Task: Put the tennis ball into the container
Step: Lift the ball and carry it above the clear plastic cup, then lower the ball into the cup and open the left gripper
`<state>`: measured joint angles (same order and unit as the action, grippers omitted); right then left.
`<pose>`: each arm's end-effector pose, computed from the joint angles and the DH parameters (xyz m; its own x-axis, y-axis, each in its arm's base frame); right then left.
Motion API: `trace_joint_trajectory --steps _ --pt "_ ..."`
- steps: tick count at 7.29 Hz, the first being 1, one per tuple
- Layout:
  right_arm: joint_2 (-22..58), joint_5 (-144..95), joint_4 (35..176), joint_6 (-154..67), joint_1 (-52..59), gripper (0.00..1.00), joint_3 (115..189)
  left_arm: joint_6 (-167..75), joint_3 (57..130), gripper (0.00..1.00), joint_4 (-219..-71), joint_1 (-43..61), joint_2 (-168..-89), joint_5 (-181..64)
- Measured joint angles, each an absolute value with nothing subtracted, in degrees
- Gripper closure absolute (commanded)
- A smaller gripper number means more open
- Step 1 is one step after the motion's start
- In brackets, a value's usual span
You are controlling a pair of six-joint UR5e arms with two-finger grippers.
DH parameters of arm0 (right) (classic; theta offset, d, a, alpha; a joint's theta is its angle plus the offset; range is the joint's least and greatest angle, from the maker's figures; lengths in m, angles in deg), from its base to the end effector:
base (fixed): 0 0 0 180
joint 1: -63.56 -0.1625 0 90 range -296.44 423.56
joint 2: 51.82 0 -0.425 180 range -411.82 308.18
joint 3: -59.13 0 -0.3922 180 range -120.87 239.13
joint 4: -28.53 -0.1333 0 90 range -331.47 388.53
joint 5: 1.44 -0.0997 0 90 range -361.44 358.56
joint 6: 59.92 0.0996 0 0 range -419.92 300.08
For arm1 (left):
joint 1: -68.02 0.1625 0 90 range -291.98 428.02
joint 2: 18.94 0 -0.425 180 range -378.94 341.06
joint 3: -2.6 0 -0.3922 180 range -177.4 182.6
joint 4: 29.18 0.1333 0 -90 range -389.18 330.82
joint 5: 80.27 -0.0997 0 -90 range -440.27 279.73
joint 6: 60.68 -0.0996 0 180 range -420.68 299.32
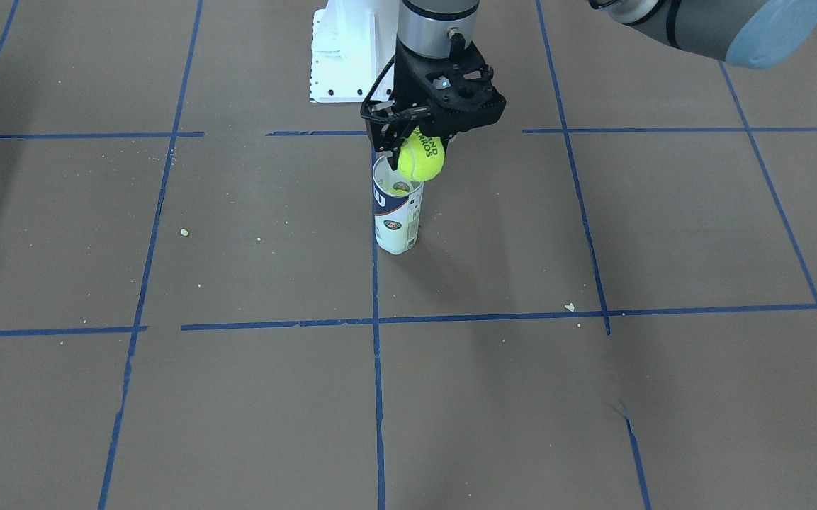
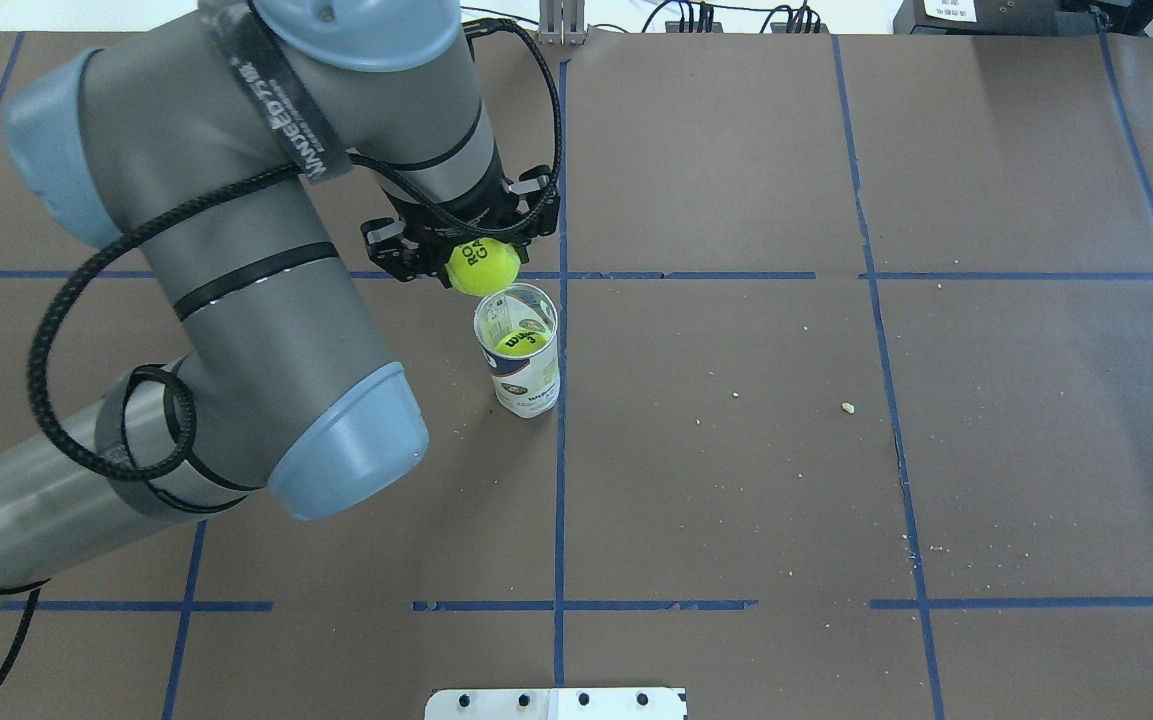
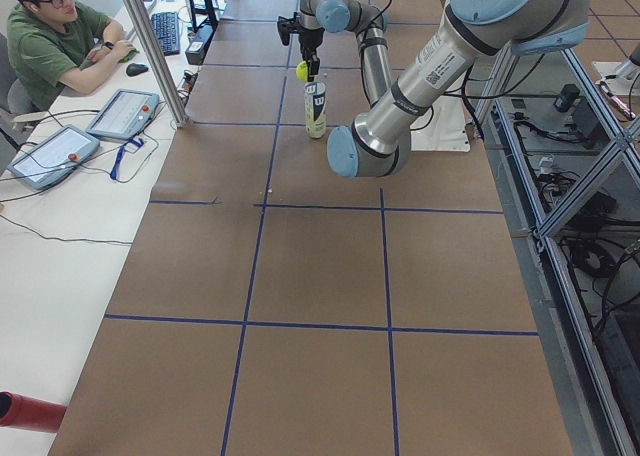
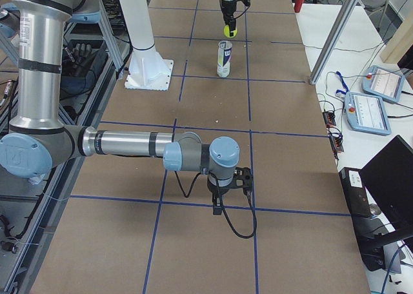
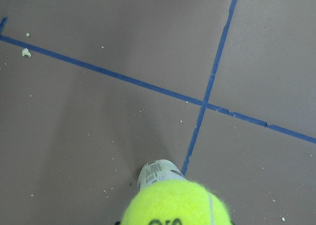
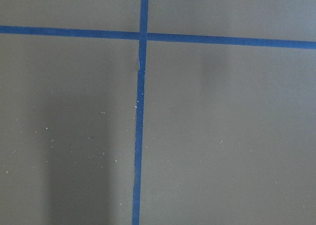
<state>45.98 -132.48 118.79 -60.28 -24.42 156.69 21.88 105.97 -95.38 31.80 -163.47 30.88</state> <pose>0.0526 -0.4357 0.6612 0.7537 -0.0271 0.6566 0.0400 0.9992 -0.0046 0.4507 -0.4508 0.0431 0.6196 -0.3041 -0.7236 0.2706 0.9481 -0.1668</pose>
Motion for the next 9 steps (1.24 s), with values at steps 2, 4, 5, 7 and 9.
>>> trace_joint_trajectory --steps 2,4,5,7,9 --pt "46.0 -132.5 118.8 -60.3 -24.4 0.00 156.7 22.1 105.4 0.67 -95.5 33.1 -163.4 30.8" --pt "45.9 -132.5 118.8 -60.3 -24.4 0.00 156.7 21.9 105.4 0.25 -95.6 33.3 -163.3 30.7" --pt "45.9 -132.5 118.8 -60.3 -24.4 0.00 156.7 21.7 105.4 0.01 -95.7 33.3 -163.3 30.7" --pt "45.9 -132.5 118.8 -60.3 -24.4 0.00 156.7 21.5 105.6 0.01 -95.7 33.3 -163.2 30.7" --pt "45.9 -132.5 118.8 -60.3 -24.4 0.00 156.7 21.4 105.8 0.01 -95.7 33.3 -163.2 30.7"
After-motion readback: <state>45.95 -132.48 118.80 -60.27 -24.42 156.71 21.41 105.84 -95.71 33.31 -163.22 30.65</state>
